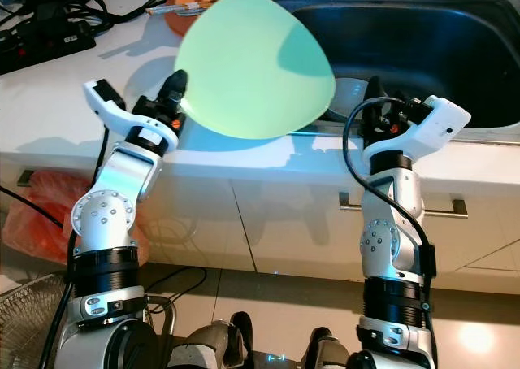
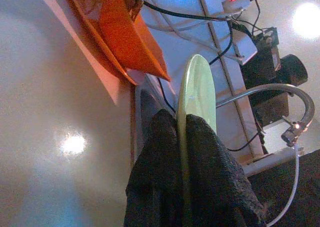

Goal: Kitchen organization

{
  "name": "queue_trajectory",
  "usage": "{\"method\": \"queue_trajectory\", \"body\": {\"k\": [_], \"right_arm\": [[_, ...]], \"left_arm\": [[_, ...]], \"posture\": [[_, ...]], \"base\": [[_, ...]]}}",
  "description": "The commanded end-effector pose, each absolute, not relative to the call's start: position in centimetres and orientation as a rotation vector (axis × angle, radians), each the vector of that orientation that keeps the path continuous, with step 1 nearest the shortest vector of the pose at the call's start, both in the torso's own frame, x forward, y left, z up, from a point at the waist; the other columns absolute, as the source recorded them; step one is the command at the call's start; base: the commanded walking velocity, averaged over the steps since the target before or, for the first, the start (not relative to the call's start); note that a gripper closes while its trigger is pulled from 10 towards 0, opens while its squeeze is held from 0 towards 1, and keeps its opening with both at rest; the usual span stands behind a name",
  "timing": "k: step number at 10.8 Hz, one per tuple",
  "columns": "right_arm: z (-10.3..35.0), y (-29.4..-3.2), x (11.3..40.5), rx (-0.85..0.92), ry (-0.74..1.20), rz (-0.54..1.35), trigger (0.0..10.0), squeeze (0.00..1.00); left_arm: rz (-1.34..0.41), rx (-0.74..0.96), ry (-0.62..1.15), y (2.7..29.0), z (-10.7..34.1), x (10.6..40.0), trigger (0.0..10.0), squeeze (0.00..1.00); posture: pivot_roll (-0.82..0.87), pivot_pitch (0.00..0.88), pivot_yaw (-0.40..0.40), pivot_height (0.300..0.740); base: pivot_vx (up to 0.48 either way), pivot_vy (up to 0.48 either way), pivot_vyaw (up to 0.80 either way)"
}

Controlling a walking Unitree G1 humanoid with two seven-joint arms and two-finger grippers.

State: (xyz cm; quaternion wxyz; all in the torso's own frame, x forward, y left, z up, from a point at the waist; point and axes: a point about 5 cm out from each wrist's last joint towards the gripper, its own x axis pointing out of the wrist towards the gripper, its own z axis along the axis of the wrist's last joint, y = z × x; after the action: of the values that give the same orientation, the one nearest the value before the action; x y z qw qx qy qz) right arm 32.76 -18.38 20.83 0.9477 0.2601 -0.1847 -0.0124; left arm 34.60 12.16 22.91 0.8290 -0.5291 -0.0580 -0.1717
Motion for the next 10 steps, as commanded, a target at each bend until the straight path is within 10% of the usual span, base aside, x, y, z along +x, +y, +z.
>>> {"method": "queue_trajectory", "body": {"k": [1, 10], "right_arm": [[21.4, -18.4, 32.7, 0.630, -0.384, -0.013, 10.0, 0.00], [21.8, -16.4, 32.3, 0.944, -0.327, 0.211, 10.0, 0.00]], "left_arm": [[-0.486, -1.185, -0.174, 9.5, 25.3, 34.6, 10.0, 0.00], [-0.543, -1.211, -0.157, 7.8, 25.4, 34.7, 10.0, 0.00]], "posture": [[0.06, 0.147, 0.093, 0.740], [0.06, 0.152, 0.082, 0.740]], "base": [[0.000, 0.000, 0.00], [0.000, 0.000, 0.00]]}}
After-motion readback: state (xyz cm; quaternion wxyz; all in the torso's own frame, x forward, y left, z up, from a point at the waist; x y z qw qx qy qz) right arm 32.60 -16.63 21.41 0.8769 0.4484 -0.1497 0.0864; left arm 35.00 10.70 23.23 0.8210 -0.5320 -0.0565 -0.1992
